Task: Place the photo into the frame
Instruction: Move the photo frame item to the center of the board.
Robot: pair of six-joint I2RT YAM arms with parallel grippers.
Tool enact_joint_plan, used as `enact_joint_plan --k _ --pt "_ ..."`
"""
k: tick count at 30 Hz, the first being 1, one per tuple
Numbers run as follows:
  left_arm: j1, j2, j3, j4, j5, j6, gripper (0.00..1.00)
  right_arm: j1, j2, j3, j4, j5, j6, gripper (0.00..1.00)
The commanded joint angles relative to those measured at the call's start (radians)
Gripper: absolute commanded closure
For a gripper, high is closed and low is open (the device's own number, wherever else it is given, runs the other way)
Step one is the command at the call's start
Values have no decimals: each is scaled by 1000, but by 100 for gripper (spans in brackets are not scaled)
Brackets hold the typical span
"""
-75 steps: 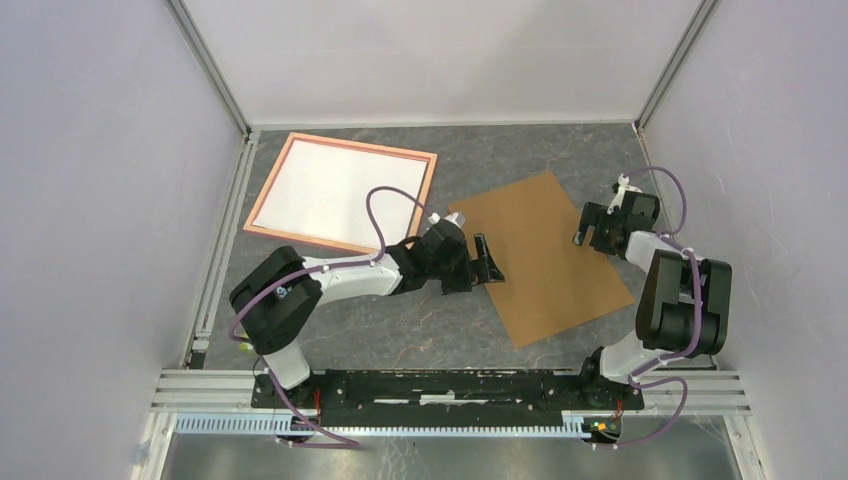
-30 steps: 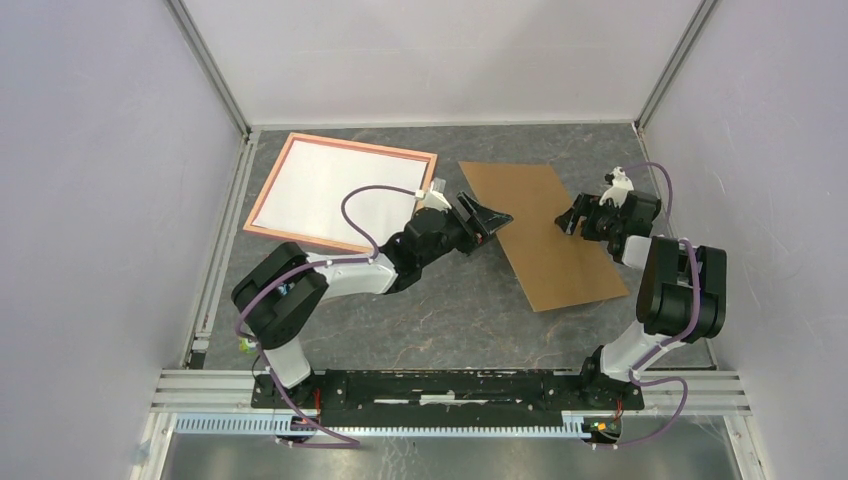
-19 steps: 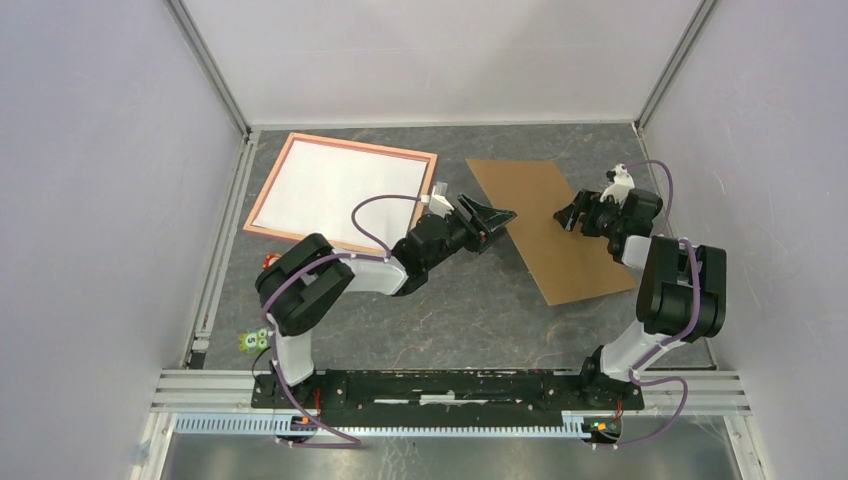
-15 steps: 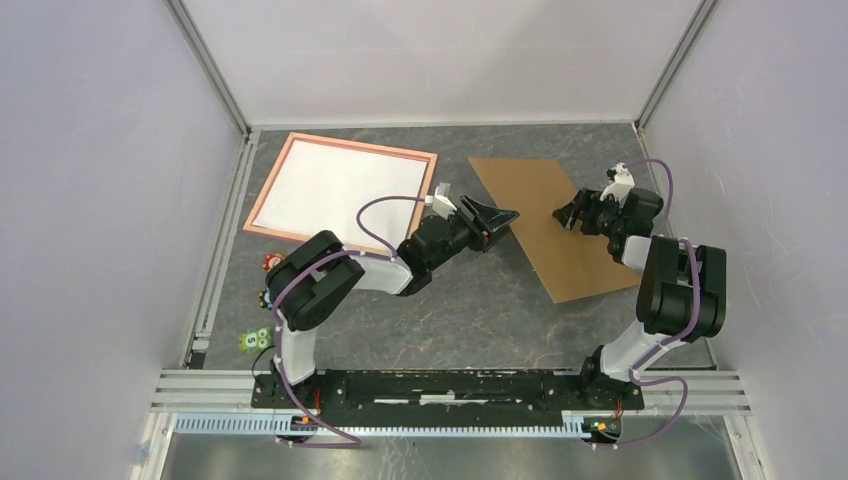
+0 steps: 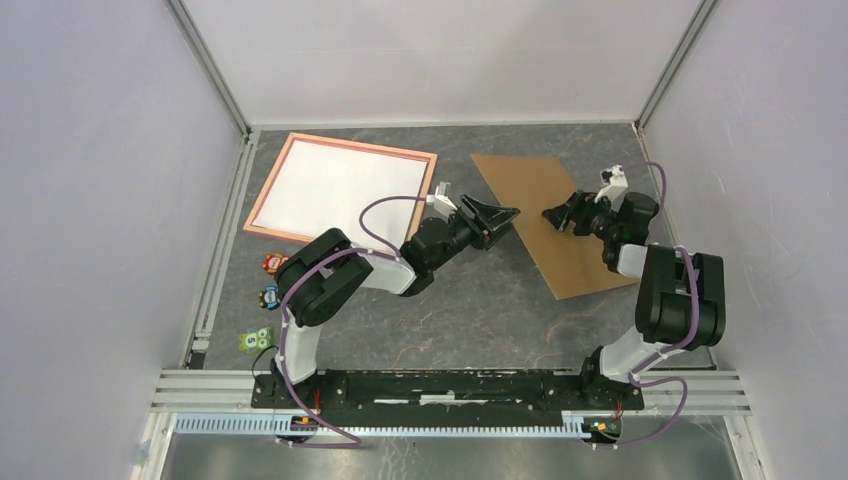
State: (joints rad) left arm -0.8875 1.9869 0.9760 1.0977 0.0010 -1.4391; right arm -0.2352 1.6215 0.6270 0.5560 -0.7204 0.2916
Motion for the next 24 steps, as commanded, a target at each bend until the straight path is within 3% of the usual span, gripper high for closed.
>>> enact_joint_plan --k 1,15,24 --pt "25 -67 -41 192 -26 -11 28 104 -2 -82 -129 -136 69 16" --pt "230 -299 -414 287 18 -28 28 438 62 22 -65 -52 181 16" --pt "357 -441 -597 174 101 16 24 519 70 68 -46 -40 206 15"
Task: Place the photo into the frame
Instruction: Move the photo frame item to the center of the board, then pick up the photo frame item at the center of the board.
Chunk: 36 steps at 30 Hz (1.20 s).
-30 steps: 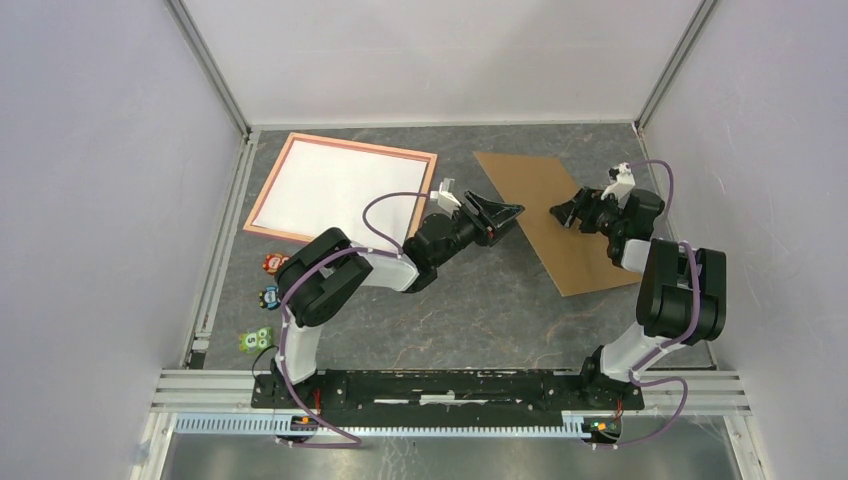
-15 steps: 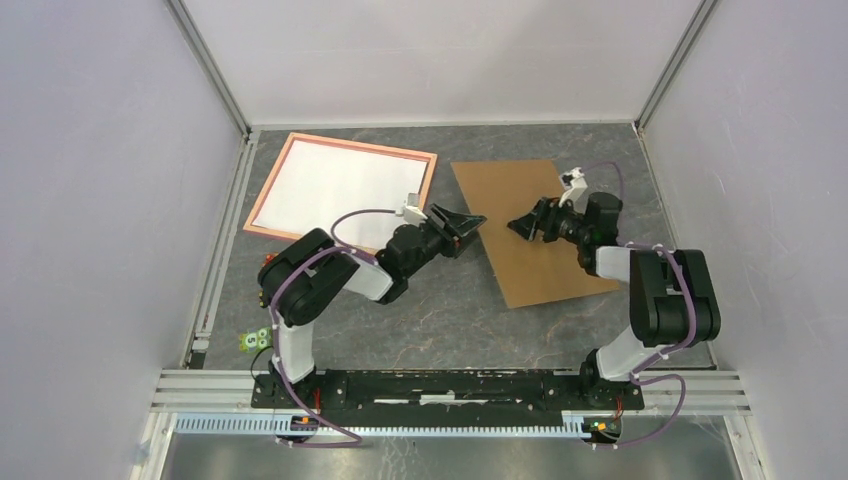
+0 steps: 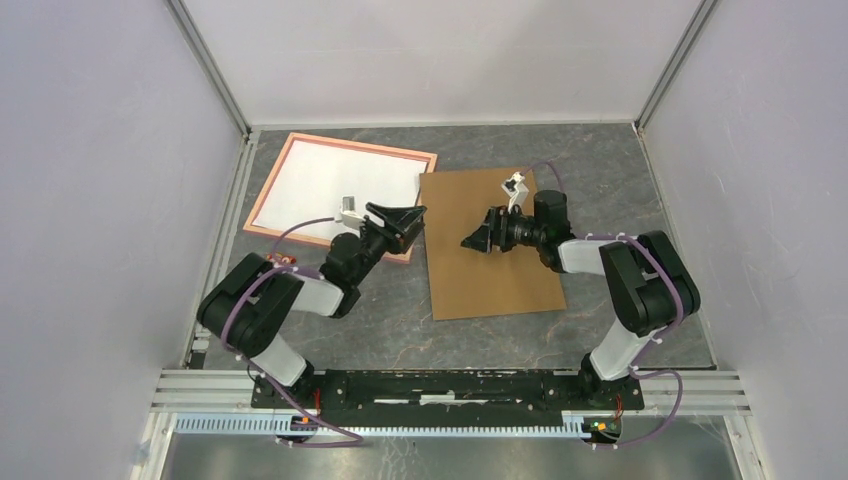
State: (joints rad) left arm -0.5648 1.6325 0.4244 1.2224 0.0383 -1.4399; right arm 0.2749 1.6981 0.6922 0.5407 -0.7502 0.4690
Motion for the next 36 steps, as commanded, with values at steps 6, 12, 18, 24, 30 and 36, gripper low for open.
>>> enact_joint_plan --k 6,12,18,24,30,36 --pt "65 -393 -38 -523 83 268 18 2 -102 -16 -79 3 -17 14" --pt "47 -587 119 -1115 133 553 0 -69 -260 -19 -352 216 -209 11" --pt "37 -466 71 -1029 298 469 1 -247 -301 -95 -407 277 -262 10" --pt "-27 -235 140 -917 375 455 2 -362 -244 -121 -412 265 -298 10" --pt "-42 -97 135 -798 307 390 6 -382 -220 -126 -401 259 -303 10" --pt "-44 65 139 -547 399 298 9 -384 -155 -123 -373 226 -300 10"
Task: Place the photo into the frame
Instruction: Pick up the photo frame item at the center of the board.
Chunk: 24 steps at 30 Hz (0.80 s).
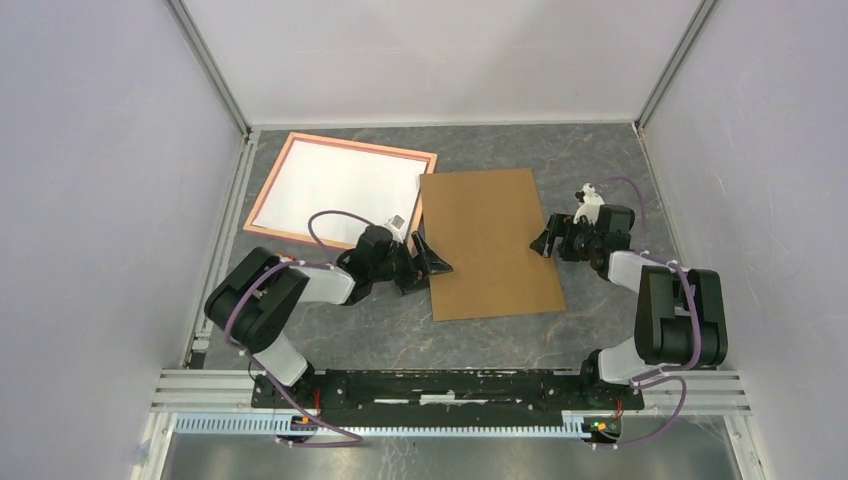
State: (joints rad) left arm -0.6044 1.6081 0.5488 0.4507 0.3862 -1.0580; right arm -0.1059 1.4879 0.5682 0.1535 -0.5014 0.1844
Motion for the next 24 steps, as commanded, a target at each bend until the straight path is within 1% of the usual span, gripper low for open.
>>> enact_joint_plan --k 1,4,6,9,11,12,13,14,16,18,20,22,24 --pt "-3 108 6 294 56 -112 10 -2 69 2 19 -36 -14 10" --pt "-4 171 -19 519 68 -199 16 -3 108 6 44 -88 -3 10" --pt "-4 211 -18 636 81 -249 21 -1 127 2 70 -135 7 10" --pt "-5 257 -10 801 88 -323 34 -1 140 -6 110 -188 29 10" --pt "-5 270 -4 856 86 -352 46 -1 136 -11 119 -198 35 10" --pt "-4 270 0 861 79 -356 49 0 134 -11 120 -198 36 10" --pt "-5 264 7 851 76 -358 54 1 132 -11 120 -198 37 11" --pt "-5 253 14 824 75 -355 61 2 129 -11 119 -198 38 11" --pt "-4 221 30 749 72 -338 73 5 113 -12 114 -198 39 11" --pt "2 170 47 634 68 -303 78 9 73 -12 90 -170 25 11" --pt "18 107 70 481 76 -256 84 17 12 -2 39 -109 -7 11" --pt "41 36 95 326 84 -202 91 35 -60 18 -48 0 -54 10" --pt "71 -45 130 136 90 -138 95 83 -136 42 -119 124 -108 9"
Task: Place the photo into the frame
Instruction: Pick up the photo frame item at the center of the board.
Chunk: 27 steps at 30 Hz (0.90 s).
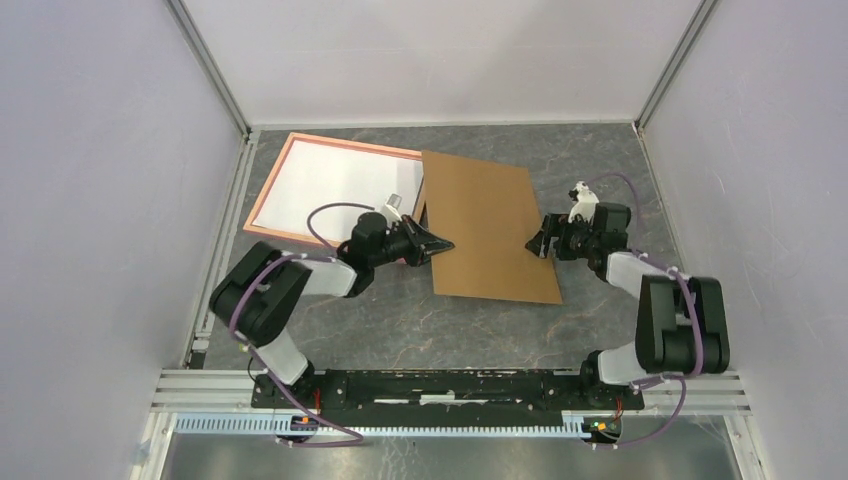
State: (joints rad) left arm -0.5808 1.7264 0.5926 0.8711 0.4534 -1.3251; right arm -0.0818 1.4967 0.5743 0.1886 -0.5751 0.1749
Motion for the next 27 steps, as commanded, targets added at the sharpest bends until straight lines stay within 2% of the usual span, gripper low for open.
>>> enact_joint_plan --k 1,4,8,10,14,18,20,23,27 --pt "60 -195 109 -387 23 160 96 76 -190 48 -179 244 -124 9" --pt "101 -289 167 -608 17 250 98 212 -319 59 -186 340 -194 8" --pt "164 -398 205 -776 13 297 98 370 -547 -4 -87 361 -286 7" --pt "192 -448 215 -828 12 302 98 496 -648 -62 -4 377 -361 2" --pt "225 -514 282 -982 -2 324 98 780 -751 -172 163 437 -504 2" --pt "237 -565 335 -1089 -26 317 98 1055 -697 -182 218 563 -682 2" --pt "239 -593 350 -1120 -47 308 98 1177 -637 -152 224 692 -753 2" --pt "248 -621 372 -1161 -65 295 98 1288 -536 -86 240 816 -801 2" --pt "259 -634 405 -1208 -58 294 98 1387 -405 -49 348 1013 -902 6"
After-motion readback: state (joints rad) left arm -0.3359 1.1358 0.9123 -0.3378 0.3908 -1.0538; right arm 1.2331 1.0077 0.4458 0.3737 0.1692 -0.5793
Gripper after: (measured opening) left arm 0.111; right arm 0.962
